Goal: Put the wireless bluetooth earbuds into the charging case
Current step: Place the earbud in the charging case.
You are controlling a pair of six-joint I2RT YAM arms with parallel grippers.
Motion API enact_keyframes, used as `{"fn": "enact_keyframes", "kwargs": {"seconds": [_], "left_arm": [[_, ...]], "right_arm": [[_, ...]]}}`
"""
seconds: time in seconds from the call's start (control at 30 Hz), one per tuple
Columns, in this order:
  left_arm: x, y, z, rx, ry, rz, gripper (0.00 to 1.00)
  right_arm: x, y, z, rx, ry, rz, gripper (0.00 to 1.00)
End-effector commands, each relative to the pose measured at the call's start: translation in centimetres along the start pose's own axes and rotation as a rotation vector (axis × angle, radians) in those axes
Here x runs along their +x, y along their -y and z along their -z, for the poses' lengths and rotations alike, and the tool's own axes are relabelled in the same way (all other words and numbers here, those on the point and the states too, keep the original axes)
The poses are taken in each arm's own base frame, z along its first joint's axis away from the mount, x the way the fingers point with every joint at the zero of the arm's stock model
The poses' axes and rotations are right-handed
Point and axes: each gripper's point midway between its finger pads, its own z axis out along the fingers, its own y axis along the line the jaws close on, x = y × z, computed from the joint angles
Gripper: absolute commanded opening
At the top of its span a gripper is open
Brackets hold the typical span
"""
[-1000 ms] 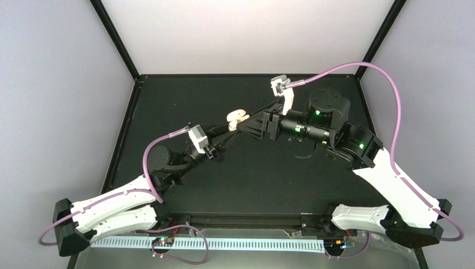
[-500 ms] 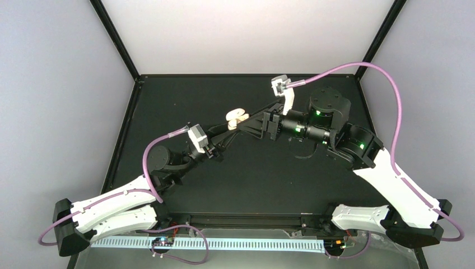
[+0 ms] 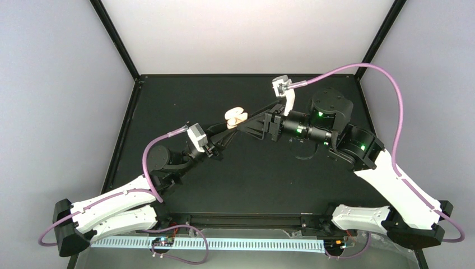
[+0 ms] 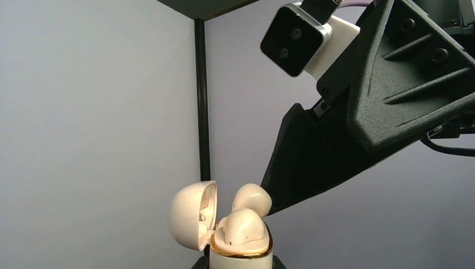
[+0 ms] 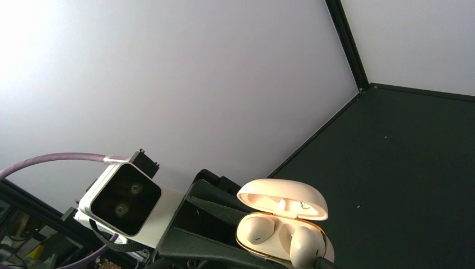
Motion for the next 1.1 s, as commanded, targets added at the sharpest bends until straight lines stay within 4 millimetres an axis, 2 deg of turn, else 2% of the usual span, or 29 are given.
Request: {"fn": "enact_keyframes", "kwargs": {"seconds": [0.0,0.73,0.9,1.07], "left_arm": [[-1.9,0.0,-0.4,-0.001,0.042,-0.01,0.02],[-2.0,0.2,-0.2,0.014,0.05,0.009,0.02],[-2.0,0.2,-0.2,0.012,0.051,0.009,0.01],[-2.0,0.1,-0.2,0.007,0.052,0.01,0.02]], "right_arm": [[-0.3,-1.5,0.2,-0.069,0.01,0.0,0.67],[-0.3,-1.4,-1.1,-0.086,0.0,-0.004,0.67],[-0.4,-2.1,-1.0,-0.117,0.001,-0.002,0.67],[-0.9,-2.9,-0.2,-0.146,0.017,0.014,0.68]]}}
